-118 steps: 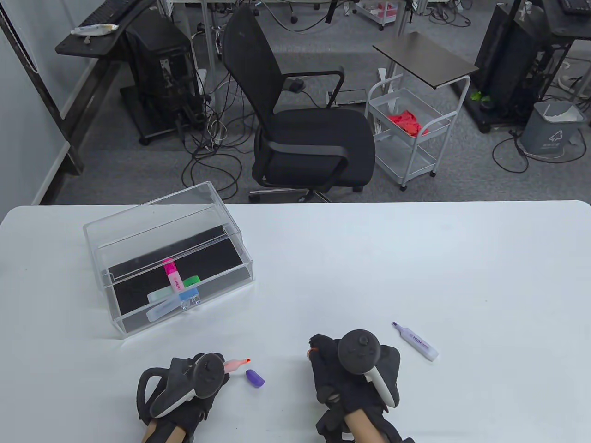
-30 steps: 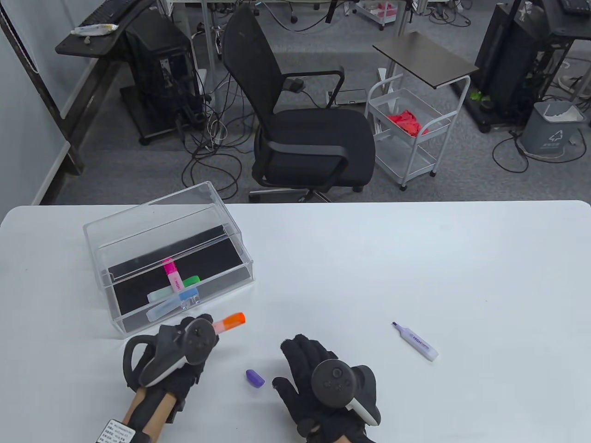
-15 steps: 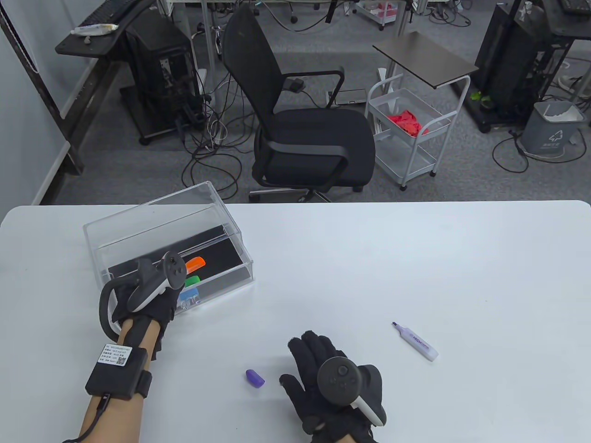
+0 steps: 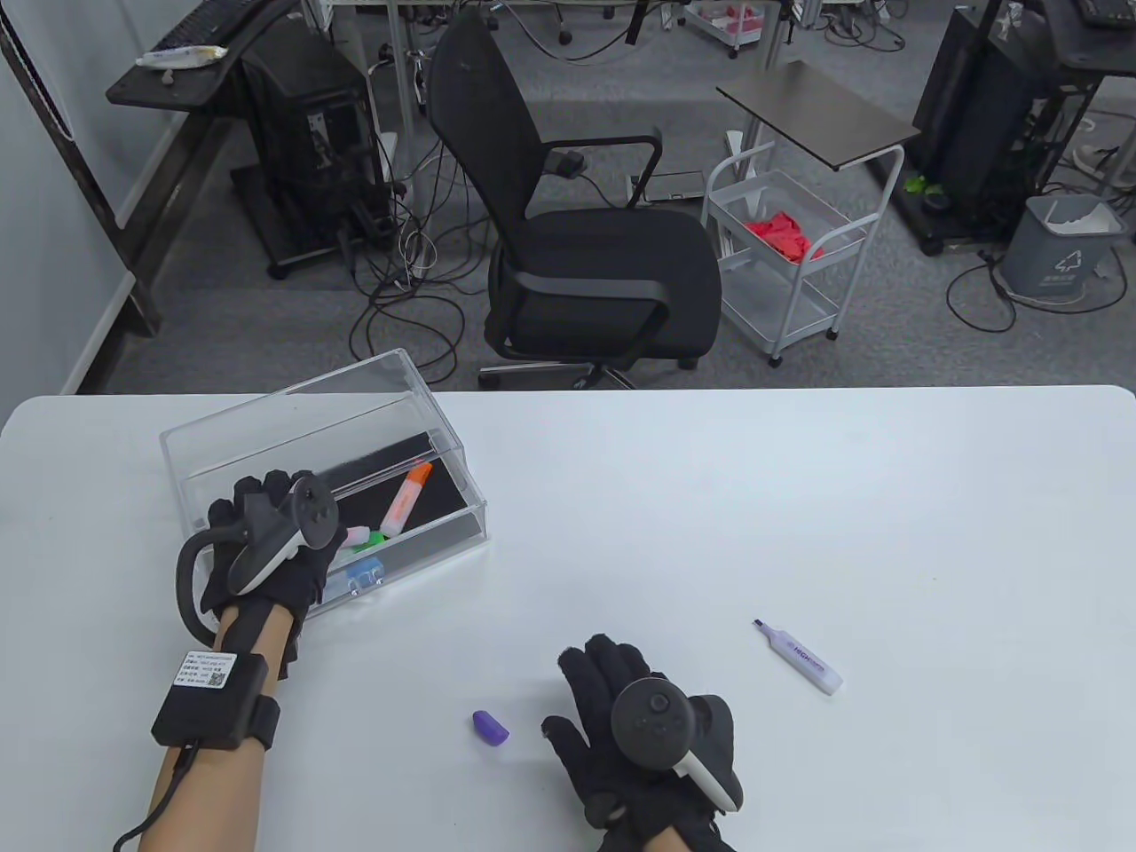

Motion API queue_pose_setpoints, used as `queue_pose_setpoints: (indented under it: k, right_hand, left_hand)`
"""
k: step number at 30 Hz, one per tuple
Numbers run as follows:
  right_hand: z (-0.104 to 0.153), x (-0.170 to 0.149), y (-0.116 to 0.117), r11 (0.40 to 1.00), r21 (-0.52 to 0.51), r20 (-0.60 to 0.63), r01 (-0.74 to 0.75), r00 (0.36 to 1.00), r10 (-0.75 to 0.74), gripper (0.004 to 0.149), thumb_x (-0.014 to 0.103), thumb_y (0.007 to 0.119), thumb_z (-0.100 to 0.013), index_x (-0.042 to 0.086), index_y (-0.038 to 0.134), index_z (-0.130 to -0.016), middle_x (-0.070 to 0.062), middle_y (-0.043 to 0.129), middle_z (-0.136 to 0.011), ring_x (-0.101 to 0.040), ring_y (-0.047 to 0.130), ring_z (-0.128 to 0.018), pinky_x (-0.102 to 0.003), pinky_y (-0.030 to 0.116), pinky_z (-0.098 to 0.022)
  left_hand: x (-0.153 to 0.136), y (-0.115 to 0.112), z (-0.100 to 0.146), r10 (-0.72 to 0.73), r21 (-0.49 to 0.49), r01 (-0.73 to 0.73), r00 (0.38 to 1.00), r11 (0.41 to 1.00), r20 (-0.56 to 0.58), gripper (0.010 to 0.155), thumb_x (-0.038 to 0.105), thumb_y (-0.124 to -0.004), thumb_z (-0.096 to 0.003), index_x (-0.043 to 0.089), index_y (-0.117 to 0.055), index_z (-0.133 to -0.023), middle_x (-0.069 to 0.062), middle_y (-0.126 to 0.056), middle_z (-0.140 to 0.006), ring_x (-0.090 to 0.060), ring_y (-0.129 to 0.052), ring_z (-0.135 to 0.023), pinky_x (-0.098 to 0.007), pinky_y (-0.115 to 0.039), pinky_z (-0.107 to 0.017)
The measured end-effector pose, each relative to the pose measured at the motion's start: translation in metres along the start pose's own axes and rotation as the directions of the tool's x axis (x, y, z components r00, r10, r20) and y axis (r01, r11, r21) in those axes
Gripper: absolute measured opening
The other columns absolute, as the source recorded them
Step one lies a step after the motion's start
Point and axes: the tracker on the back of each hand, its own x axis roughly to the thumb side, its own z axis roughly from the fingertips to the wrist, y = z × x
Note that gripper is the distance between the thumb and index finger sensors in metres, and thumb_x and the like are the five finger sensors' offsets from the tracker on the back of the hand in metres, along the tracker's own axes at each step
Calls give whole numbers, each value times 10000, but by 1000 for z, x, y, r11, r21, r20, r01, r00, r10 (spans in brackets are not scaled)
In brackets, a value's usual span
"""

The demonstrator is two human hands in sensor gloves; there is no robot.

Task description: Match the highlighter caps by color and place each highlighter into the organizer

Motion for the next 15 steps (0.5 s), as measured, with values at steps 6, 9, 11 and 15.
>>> queue_pose_setpoints:
  k: [6,9,11,15]
  right_hand:
    - [0,-3,-1,1000,-1,-18,-22,1000,22,697,488,661,-436,298,367,-1039,-63,219,-1149,-366,181,-1065,-701,180,-704]
    - [0,-4,-1,999,0,-25,-34,999,34,696,488,662,-436,298,369,-1039,-63,215,-1149,-367,178,-1065,-701,177,-703]
    - [-1,-5,-1,999,6,-30,-38,999,38,695,487,663,-436,300,370,-1038,-63,213,-1149,-367,173,-1064,-700,174,-703]
    - [0,-5,-1,999,8,-30,-49,998,49,695,486,665,-436,300,371,-1038,-63,209,-1149,-366,171,-1064,-700,170,-703]
  left_hand:
    - [4,8,38,70,7,-71,995,997,73,827,747,-545,-432,416,-221,-1117,119,-214,-1212,-252,-226,-1204,-562,-342,-839]
    - [7,12,61,89,32,-93,989,995,120,842,774,-531,-421,424,-216,-1119,118,-199,-1217,-254,-207,-1205,-566,-335,-838]
    - [9,12,73,102,33,-108,986,994,135,855,796,-516,-413,428,-213,-1122,116,-194,-1220,-260,-199,-1205,-570,-335,-837]
    - [14,13,98,117,22,-122,979,992,166,871,814,-509,-410,431,-189,-1125,114,-168,-1223,-263,-180,-1204,-575,-318,-837]
